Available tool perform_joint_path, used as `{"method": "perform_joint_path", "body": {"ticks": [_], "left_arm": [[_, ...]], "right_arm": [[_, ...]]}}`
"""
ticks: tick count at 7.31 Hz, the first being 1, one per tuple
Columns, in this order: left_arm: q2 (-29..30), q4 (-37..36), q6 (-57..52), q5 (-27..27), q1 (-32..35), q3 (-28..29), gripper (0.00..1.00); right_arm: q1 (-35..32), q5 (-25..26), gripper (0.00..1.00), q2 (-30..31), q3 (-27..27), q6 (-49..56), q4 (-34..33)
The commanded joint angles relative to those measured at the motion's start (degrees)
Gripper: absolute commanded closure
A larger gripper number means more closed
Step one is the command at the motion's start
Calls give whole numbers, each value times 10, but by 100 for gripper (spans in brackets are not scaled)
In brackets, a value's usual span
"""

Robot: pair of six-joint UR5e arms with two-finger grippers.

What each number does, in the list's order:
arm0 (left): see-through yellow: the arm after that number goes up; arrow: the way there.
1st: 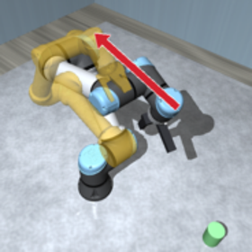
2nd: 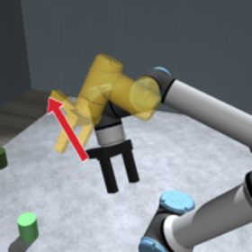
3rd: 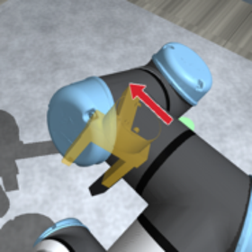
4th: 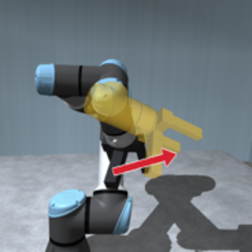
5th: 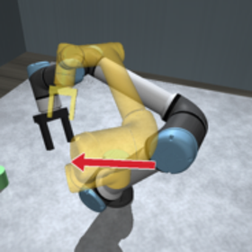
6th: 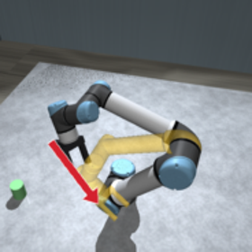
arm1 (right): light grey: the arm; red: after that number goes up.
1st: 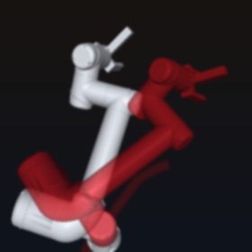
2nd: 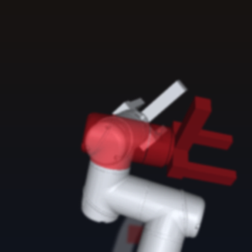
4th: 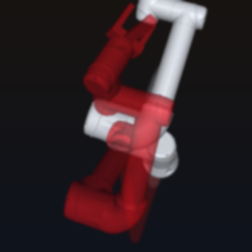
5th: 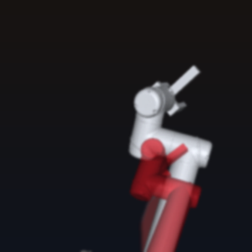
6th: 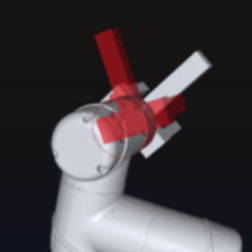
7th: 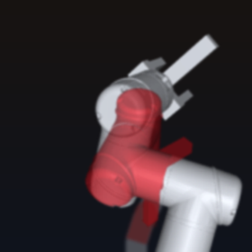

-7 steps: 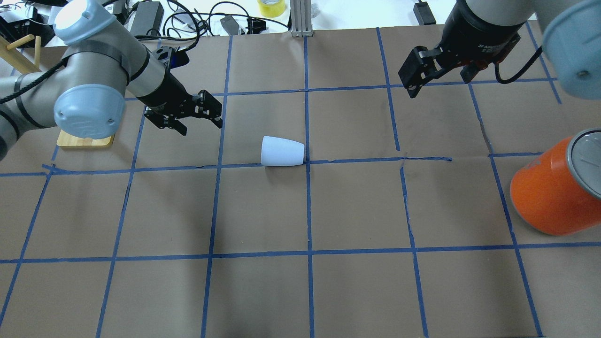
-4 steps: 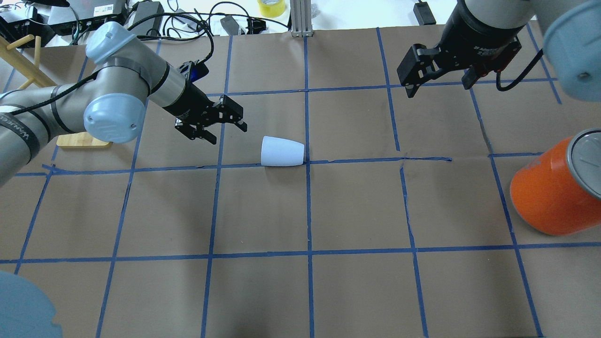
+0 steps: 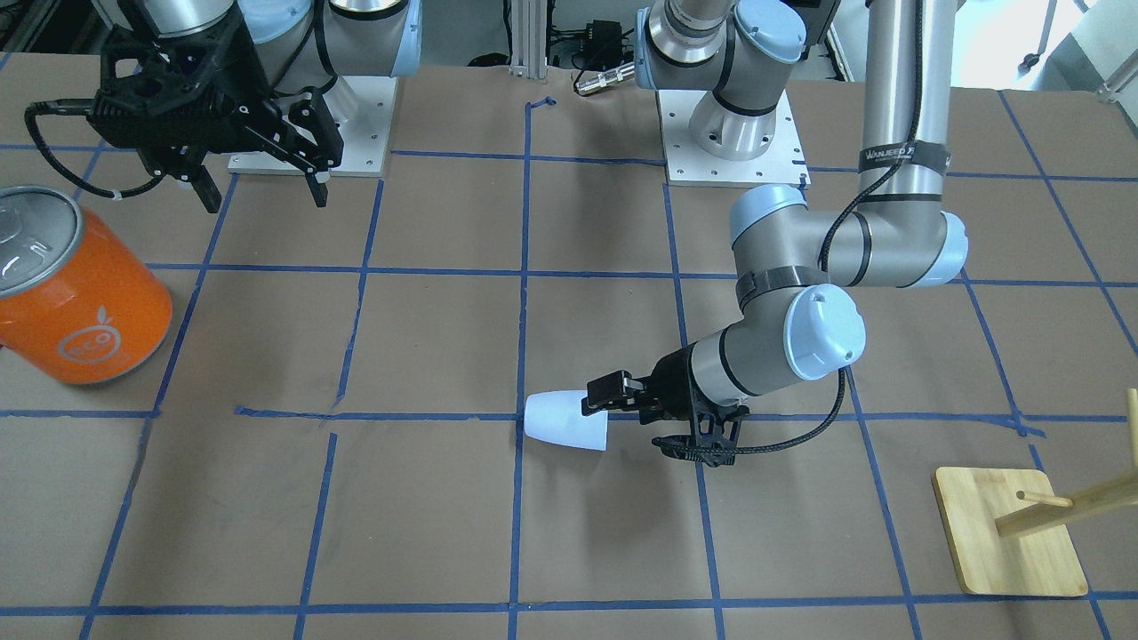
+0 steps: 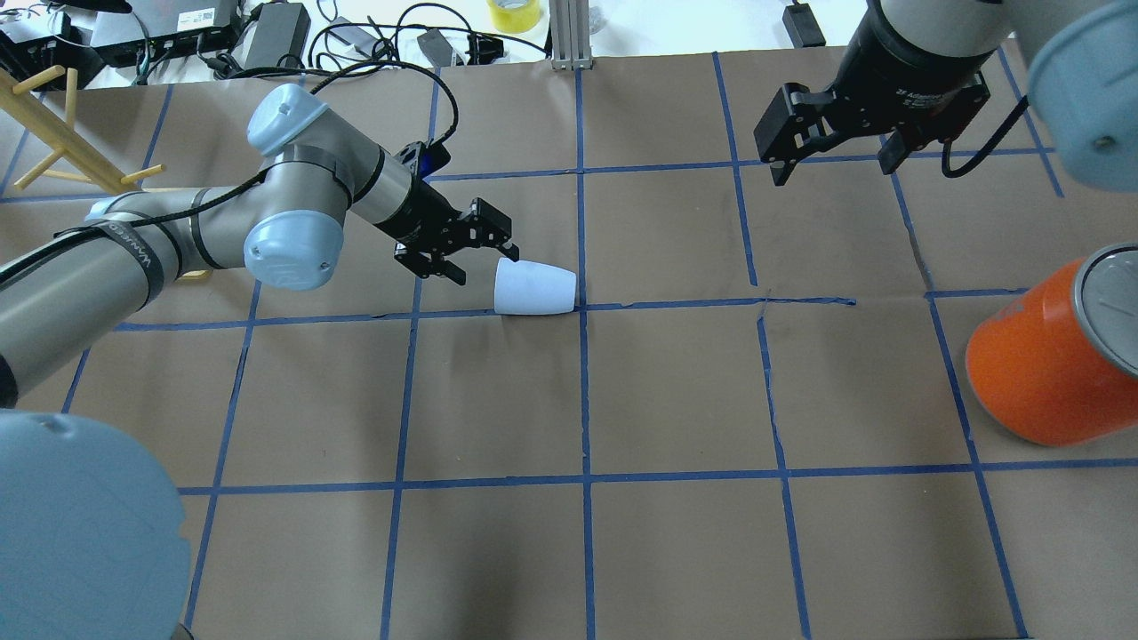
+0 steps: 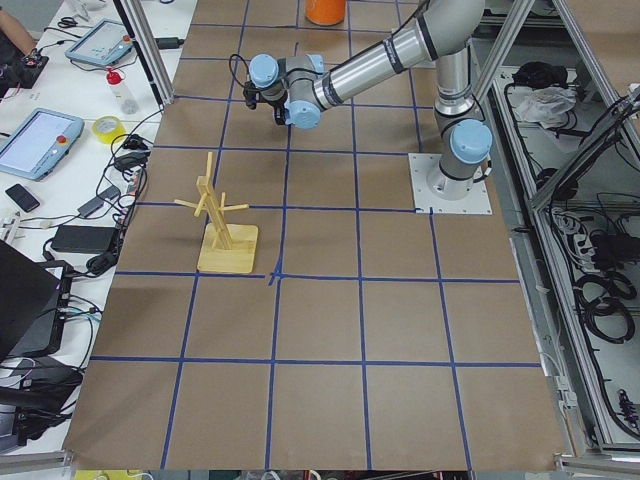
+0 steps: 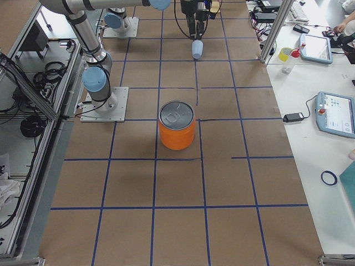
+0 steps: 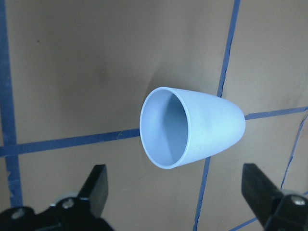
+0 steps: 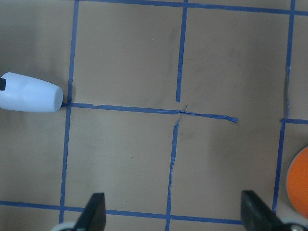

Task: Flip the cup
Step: 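Close the left gripper around the lying white cup's body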

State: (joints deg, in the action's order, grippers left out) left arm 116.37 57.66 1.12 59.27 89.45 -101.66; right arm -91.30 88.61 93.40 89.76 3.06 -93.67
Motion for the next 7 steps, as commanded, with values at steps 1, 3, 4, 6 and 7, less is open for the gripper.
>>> {"method": "perform_joint_path", "body": {"ticks": [1,3,4,6,7], "left_arm": [[19,-7,8,-29,22,-1,0],[20,-7,59,-30,38,0,24],[20,-6,61,-27,39,1,51],[19,-7,112,-25,38,9,100],[18,-6,136,-22,38,25,100]], "right_arm": [[15,1,0,0,1,0,3],[36,0,0,-4,2,0,8],[38,-8,0,-4,4,0,-3],[36,-9,0,-4,3,-1,0],[36,-4,0,-4,3,-1,-1]]}}
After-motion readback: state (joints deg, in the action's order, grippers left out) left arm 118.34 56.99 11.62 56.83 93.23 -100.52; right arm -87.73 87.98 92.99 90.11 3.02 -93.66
